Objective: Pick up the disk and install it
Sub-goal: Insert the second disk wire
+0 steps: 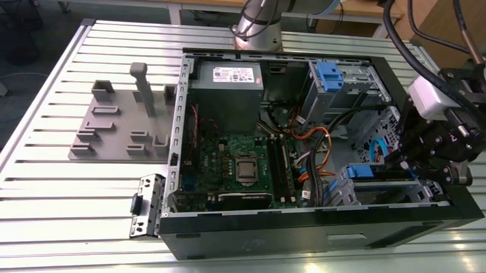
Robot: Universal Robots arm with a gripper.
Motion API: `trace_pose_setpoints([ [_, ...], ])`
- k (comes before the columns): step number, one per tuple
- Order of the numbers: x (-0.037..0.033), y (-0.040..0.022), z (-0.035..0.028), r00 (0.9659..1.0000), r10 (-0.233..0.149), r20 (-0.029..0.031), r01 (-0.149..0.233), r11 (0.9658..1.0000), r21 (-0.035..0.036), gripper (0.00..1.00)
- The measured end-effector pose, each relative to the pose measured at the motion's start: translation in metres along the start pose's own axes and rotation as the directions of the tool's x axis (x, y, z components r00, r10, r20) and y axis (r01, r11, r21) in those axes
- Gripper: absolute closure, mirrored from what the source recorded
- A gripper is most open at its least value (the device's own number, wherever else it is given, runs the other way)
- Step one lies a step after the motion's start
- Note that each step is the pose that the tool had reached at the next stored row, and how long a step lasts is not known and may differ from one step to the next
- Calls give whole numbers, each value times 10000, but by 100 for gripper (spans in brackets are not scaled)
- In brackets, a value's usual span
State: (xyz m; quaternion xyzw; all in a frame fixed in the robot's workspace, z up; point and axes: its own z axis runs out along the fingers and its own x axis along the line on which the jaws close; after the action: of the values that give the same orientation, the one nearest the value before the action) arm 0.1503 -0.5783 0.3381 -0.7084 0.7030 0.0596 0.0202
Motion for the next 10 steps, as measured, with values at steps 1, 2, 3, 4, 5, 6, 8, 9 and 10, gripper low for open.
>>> trace_pose_setpoints([
  [1,1,0,6,10000,-5,-1,5,10000,0,84],
  [2,2,0,12,10000,-8,2,8,10000,-1,84],
  [3,3,-1,19,10000,-10,7,10,10000,-1,84],
  [4,4,-1,25,10000,-11,17,11,10000,-1,84],
  [5,4,-2,30,10000,-12,31,12,10000,-2,84],
  [6,5,-2,35,10000,-13,50,13,10000,-1,84],
  [8,6,-3,46,9999,-17,106,17,10000,-1,84],
  [9,6,-3,52,9999,-18,128,18,10000,-1,84],
  [10,6,-3,54,9999,-19,139,19,10000,-1,84],
])
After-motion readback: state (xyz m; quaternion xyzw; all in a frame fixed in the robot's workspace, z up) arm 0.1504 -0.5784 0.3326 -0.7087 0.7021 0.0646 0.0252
